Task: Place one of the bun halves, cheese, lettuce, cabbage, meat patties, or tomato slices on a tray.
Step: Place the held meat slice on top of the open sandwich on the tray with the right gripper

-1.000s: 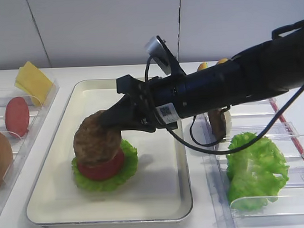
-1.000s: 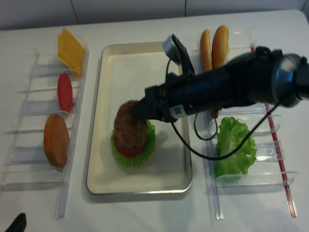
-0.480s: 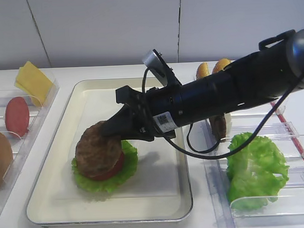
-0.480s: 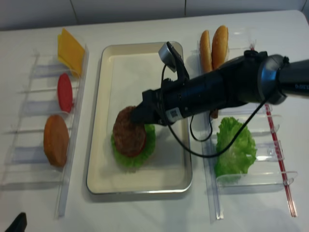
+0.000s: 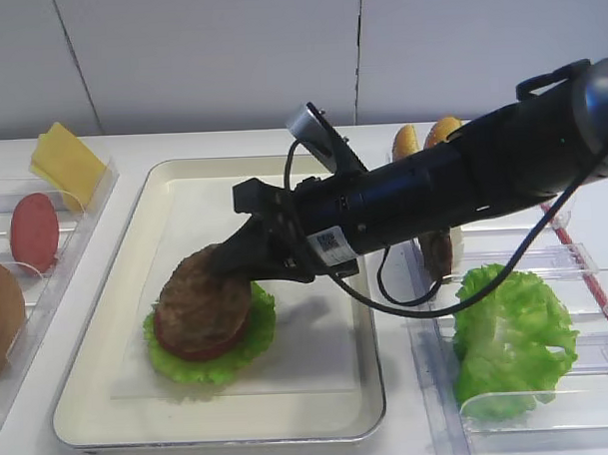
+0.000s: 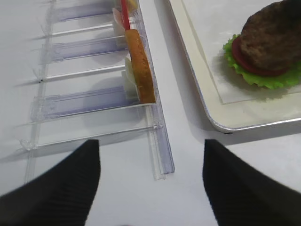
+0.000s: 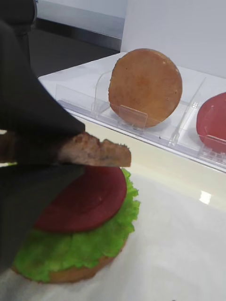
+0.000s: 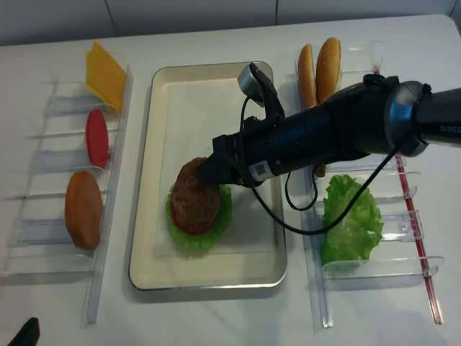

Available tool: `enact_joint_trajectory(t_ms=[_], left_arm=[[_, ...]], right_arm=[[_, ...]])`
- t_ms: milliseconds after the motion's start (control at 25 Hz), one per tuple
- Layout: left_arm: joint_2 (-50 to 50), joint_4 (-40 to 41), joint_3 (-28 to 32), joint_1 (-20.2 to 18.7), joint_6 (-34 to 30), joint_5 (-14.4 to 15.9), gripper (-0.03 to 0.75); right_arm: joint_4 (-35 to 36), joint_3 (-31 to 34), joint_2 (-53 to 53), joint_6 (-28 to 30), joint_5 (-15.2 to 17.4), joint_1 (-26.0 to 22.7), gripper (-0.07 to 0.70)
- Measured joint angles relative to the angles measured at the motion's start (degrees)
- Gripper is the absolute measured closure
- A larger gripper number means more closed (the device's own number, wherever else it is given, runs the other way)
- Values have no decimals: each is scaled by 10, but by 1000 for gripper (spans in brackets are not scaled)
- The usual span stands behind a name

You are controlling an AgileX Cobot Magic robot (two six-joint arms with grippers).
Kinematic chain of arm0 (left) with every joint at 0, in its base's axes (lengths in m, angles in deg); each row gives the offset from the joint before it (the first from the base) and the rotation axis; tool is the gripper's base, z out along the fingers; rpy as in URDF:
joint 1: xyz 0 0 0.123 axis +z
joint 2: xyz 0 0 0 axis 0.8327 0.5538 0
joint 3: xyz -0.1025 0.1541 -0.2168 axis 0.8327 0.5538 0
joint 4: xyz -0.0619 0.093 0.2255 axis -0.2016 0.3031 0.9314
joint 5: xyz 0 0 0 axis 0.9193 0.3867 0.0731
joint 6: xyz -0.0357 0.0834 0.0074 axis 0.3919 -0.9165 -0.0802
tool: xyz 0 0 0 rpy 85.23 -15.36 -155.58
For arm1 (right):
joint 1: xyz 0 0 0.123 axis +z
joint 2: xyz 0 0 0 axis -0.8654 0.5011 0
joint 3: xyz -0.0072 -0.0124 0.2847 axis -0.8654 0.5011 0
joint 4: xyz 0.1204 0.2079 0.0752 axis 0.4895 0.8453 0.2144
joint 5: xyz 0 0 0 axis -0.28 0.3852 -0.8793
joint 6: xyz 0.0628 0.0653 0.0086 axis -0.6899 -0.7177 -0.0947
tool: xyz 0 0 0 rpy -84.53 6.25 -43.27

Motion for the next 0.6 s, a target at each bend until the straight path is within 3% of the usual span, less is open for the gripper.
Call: enact_joint_trajectory(t_ms=[80,200,320,600], left_arm=[[0,0,0,0,0,0,244],[0,0,0,0,0,0,244],[0,0,0,0,0,0,244],[0,0,0,0,0,0,244]], right_arm=[[-2,0,0,0,-1,0,419],[-3,0,0,0,-5,0,206],[-3,0,0,0,-9,0,52],[-25,0,0,0,-46,1,1]])
